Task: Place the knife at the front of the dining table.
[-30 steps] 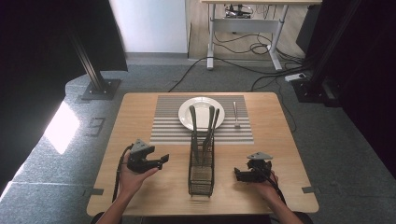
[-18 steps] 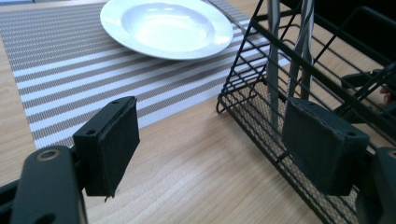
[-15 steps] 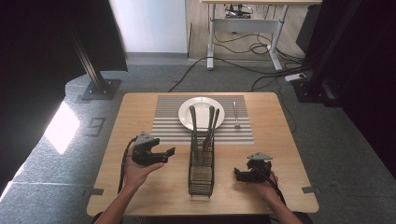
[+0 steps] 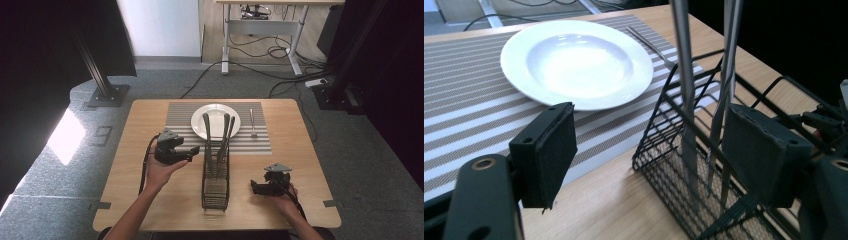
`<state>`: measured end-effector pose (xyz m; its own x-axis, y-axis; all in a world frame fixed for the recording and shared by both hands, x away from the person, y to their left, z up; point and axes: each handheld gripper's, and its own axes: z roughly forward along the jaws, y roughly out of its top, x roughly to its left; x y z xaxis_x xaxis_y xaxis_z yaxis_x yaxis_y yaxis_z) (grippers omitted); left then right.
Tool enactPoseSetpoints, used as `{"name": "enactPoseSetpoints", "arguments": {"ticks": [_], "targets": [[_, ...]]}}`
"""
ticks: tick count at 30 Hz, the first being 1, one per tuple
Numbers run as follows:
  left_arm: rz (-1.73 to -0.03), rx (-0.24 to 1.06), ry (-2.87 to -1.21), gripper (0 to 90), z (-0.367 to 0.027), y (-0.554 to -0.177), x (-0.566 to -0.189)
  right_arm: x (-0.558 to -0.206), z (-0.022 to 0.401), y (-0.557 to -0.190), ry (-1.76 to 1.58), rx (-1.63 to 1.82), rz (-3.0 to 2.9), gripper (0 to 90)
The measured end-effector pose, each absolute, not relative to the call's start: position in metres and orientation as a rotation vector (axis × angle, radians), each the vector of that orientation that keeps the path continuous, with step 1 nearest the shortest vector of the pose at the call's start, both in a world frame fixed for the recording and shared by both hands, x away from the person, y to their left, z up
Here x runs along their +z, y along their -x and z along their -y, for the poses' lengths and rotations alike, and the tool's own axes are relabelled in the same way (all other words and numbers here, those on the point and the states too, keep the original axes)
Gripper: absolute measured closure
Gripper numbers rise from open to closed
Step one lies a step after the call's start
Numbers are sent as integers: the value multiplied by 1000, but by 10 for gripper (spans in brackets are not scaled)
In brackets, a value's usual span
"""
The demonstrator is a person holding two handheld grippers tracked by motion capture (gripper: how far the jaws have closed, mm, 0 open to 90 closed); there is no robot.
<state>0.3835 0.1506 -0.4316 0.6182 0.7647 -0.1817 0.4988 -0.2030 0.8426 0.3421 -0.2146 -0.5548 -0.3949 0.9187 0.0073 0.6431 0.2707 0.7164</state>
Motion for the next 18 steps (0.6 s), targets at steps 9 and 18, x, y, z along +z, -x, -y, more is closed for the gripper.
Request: {"name": "enactPoseSetpoints", "arguments": {"ticks": [9, 18], "targets": [[-987, 344, -1886, 287, -128, -397, -426, -554, 215, -342, -1405, 909, -2140, 51], [-974, 339, -1897, 410, -111, -414, -422, -554, 215, -342, -1399, 911, -2144, 56]]}}
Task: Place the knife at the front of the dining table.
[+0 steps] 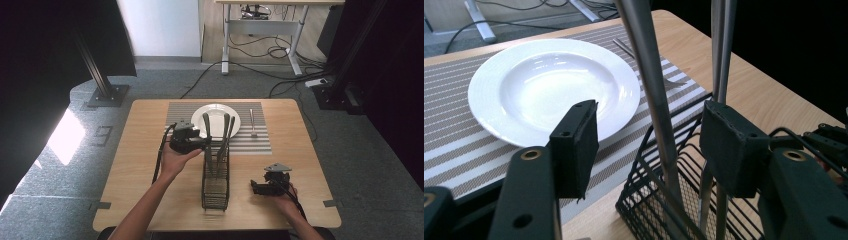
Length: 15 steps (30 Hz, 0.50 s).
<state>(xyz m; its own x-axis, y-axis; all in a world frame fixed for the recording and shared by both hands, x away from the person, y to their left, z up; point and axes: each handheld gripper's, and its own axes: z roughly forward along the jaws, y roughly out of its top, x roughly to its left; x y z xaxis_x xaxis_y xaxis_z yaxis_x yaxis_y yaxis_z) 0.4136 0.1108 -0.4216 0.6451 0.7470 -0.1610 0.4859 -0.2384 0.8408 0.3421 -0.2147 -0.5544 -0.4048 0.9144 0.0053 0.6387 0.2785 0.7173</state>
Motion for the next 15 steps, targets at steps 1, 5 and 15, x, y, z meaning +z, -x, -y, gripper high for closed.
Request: {"name": "enactPoseSetpoints", "arguments": {"ticks": [1, 5, 15], "targets": [[-974, 339, -1897, 420, -110, -414, -422, -554, 215, -342, -1398, 912, -2145, 57], [-979, 342, -1886, 456, -105, -419, -422, -554, 215, -342, -1393, 913, -2147, 61], [-979, 363, -1870, 609, -100, -425, -426, -554, 215, -342, -1387, 918, -2152, 72]]}}
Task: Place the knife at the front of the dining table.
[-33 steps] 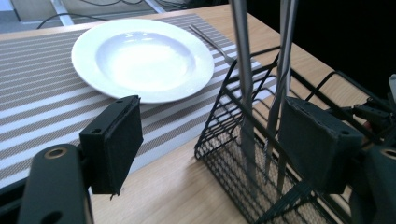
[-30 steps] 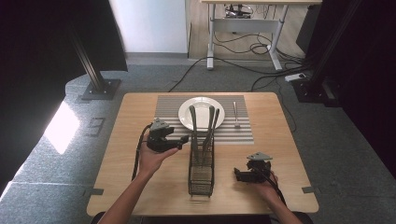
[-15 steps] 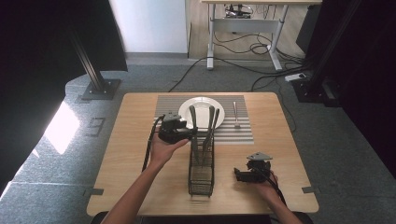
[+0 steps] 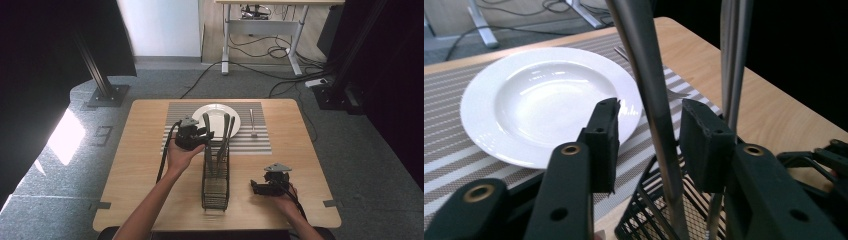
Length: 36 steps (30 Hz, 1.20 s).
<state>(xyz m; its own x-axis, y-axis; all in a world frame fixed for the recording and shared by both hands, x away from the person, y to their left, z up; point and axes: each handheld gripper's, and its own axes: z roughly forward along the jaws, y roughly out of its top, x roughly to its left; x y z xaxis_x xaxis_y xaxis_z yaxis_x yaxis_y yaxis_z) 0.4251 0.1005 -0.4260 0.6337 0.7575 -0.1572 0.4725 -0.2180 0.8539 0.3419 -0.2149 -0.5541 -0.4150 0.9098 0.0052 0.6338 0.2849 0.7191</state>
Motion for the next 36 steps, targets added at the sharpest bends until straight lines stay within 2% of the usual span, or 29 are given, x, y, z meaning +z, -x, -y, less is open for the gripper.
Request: {"name": "enactPoseSetpoints", "arguments": {"ticks": [6, 9, 12, 18, 21, 28, 36], "targets": [[-949, 344, -1857, 740, -100, -426, -427, -554, 214, -342, -1381, 919, -2151, 73], [-923, 312, -1864, 768, -101, -428, -428, -554, 214, -342, -1383, 919, -2151, 73], [-911, 252, -1850, 777, -105, -432, -429, -554, 214, -342, -1379, 918, -2152, 77], [-899, 210, -1829, 791, -108, -433, -430, -554, 214, -342, -1378, 921, -2154, 80], [-880, 129, -1779, 813, -111, -435, -431, -554, 214, -342, -1379, 921, -2154, 85], [-856, 133, -1756, 835, -113, -434, -428, -554, 214, -341, -1374, 923, -2156, 93], [-834, 201, -1735, 837, -115, -425, -411, -553, 214, -341, -1369, 925, -2158, 105]]}}
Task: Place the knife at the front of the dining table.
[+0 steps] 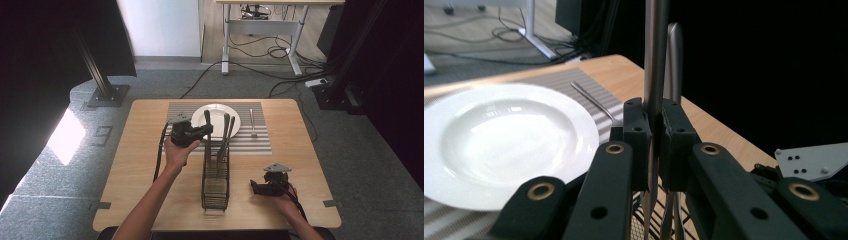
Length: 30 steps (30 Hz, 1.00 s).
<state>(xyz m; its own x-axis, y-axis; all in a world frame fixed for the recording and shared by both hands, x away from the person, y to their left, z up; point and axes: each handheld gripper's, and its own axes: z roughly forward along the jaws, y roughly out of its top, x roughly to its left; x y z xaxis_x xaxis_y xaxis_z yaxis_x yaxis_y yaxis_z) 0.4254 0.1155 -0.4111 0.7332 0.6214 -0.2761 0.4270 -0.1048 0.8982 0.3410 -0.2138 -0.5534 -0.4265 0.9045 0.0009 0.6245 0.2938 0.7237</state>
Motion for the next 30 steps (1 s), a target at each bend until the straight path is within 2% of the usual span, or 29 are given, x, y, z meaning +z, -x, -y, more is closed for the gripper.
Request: {"name": "enactPoseSetpoints", "arguments": {"ticks": [10, 21, 30], "targets": [[-764, 332, -1705, 838, -122, -407, -363, -553, 214, -341, -1370, 925, -2161, 113], [-735, 428, -1586, 838, -163, -389, -311, -553, 214, -341, -1370, 926, -2163, 112], [-824, 476, -1633, 838, -187, -392, -329, -553, 214, -341, -1373, 928, -2161, 112]]}}
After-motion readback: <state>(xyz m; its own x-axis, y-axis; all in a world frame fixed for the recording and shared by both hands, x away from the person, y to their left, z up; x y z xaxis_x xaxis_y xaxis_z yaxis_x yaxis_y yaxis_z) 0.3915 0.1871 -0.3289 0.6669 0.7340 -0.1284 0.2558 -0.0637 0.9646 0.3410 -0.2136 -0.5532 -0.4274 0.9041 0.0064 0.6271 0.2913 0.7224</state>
